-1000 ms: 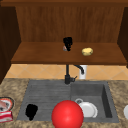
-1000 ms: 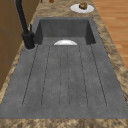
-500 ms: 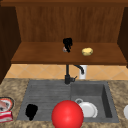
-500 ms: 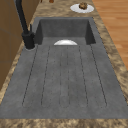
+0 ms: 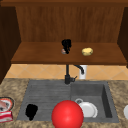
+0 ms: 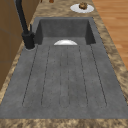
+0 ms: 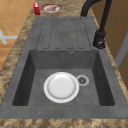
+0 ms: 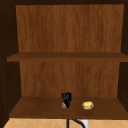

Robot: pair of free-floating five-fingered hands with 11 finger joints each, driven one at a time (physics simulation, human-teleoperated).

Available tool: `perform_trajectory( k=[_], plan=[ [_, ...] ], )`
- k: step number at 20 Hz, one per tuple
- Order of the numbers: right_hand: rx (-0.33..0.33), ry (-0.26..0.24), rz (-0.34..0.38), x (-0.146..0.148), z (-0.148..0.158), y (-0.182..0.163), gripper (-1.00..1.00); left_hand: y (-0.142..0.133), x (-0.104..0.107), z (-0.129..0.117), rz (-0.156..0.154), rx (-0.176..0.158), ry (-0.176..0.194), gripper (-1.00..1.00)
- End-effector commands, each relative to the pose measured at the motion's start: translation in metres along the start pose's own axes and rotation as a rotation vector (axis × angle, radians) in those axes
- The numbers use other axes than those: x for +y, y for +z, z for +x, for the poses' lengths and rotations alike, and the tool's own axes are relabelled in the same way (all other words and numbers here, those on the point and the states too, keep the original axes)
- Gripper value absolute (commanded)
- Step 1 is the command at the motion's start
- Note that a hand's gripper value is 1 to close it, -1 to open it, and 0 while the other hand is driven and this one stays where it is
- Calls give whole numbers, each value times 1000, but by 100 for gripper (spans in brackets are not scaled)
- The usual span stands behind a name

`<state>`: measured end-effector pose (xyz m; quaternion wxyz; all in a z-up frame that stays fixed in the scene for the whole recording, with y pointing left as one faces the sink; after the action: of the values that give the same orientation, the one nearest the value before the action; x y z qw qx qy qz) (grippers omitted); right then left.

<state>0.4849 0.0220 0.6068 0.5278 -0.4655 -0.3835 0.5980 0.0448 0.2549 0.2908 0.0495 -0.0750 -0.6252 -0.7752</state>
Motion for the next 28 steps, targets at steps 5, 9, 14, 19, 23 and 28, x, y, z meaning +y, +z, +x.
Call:
perform_trajectory(
  k=[5,9,14,19,23,28],
  plan=[
    [3,41,56,22,5,-29,100,0,0,0,0,0,0,0],
    [17,43,54,28,-2,-36,-100,0,0,0,0,0,0,0],
    [61,76,-28,10,-9,-34,-100,0,0,0,0,0,0,0],
    [44,65,-92,-12,-16,-26,-100,0,0,0,0,0,0,0],
    [-7,23,-45,-33,-26,-20,-100,0,0,0,0,0,0,0],
    [-22,18,24,-41,-42,-11,-100,0,0,0,0,0,0,0]
  ],
)
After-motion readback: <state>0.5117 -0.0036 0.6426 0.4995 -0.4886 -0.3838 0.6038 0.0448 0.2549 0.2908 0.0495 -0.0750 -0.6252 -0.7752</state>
